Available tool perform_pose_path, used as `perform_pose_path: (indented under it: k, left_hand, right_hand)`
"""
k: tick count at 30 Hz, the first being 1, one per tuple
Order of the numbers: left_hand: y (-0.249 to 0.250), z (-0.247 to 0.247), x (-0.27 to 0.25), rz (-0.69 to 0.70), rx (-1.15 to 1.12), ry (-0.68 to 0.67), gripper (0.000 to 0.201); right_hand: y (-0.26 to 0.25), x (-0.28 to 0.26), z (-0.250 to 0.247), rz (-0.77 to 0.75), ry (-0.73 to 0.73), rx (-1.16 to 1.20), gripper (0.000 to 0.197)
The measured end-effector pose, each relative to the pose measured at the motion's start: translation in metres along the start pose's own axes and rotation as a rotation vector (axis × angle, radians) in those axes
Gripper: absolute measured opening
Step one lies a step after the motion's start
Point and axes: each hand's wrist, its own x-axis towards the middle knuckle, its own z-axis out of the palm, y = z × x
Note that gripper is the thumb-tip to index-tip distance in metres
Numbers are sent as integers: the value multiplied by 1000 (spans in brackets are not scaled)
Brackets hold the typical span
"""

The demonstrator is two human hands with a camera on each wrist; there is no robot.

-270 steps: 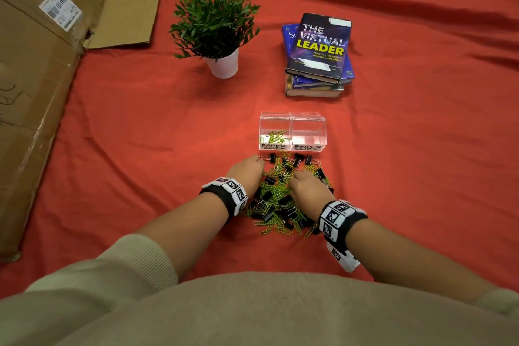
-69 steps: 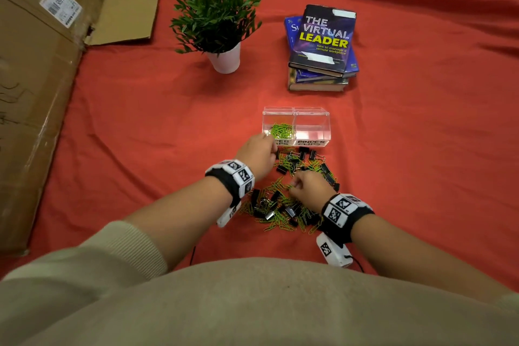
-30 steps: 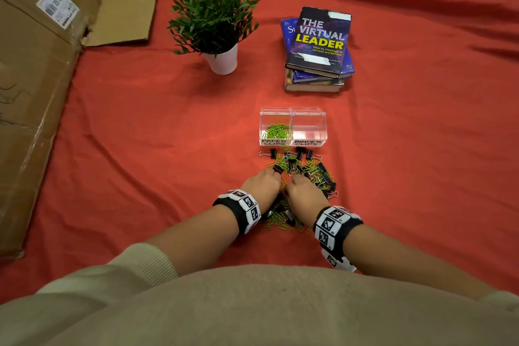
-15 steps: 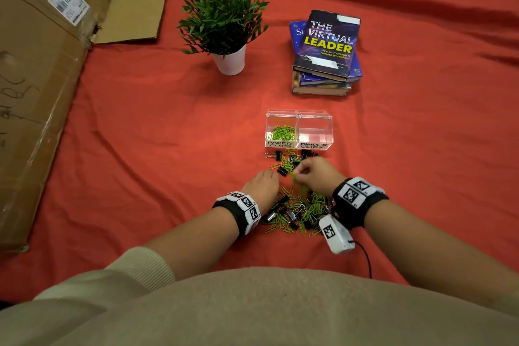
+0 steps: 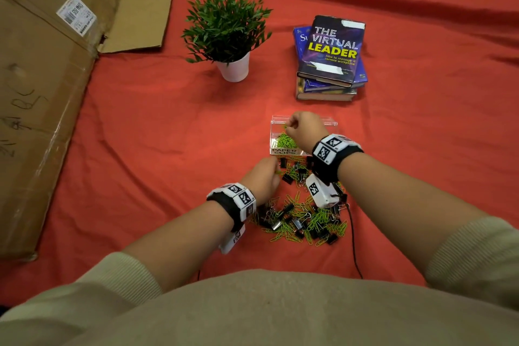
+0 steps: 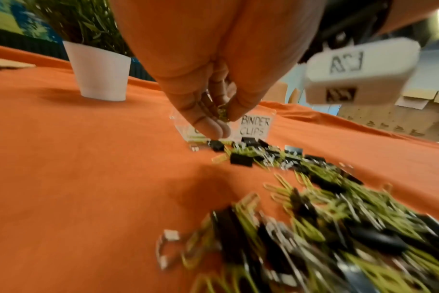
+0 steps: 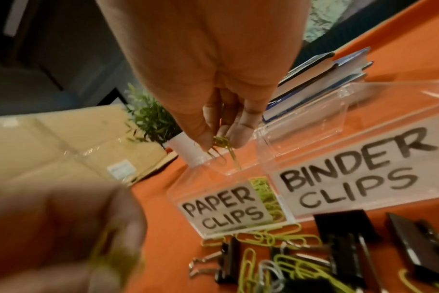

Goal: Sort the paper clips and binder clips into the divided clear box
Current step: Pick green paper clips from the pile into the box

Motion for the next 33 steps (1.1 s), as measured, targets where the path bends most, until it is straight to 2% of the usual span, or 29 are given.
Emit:
perform_pose_path:
  k: [4, 7, 9, 12, 15, 18, 21, 23, 26, 29, 31, 33]
  left_hand:
    - [10, -29, 26, 0, -27, 84, 11]
    - [19, -45, 49, 4, 1, 115, 14]
    - [24, -49, 62, 5, 28, 123, 15]
    - [28, -48, 72, -25, 76, 94, 16]
    - [28, -44, 69, -13, 124, 66, 20]
    - [24, -38, 51, 29, 150, 105, 28]
    - [10, -30, 24, 47, 161, 80, 23]
    - [-7, -24, 6, 51, 186, -69, 18]
    - [-33, -14, -18, 30, 239, -263, 24]
    - [-47, -5, -33, 31, 262, -293, 32]
    - [-50, 0, -35, 29, 292, -282, 34]
    - [-50, 4, -32, 20, 282, -245, 31]
  right_hand:
    - [5, -6, 4, -71, -20, -111, 22]
    - [14, -21, -2, -83, 31, -85, 23]
    - [24, -38, 0, -53, 15, -57, 21]
    - [38, -68, 15, -94, -121, -92, 20]
    - [46, -97, 36, -225, -327, -208, 20]
    - [49, -119, 55, -321, -461, -274, 28]
    - [51, -126, 65, -364, -445, -370, 34]
    - [53, -124, 64, -355, -405, -386, 30]
    - [59, -115, 57, -283, -303, -359, 22]
    - [58, -110, 52, -203, -211, -333, 21]
    - [50, -115, 57, -248, -218, -311, 22]
    - [41, -124, 70, -323, -295, -318, 26]
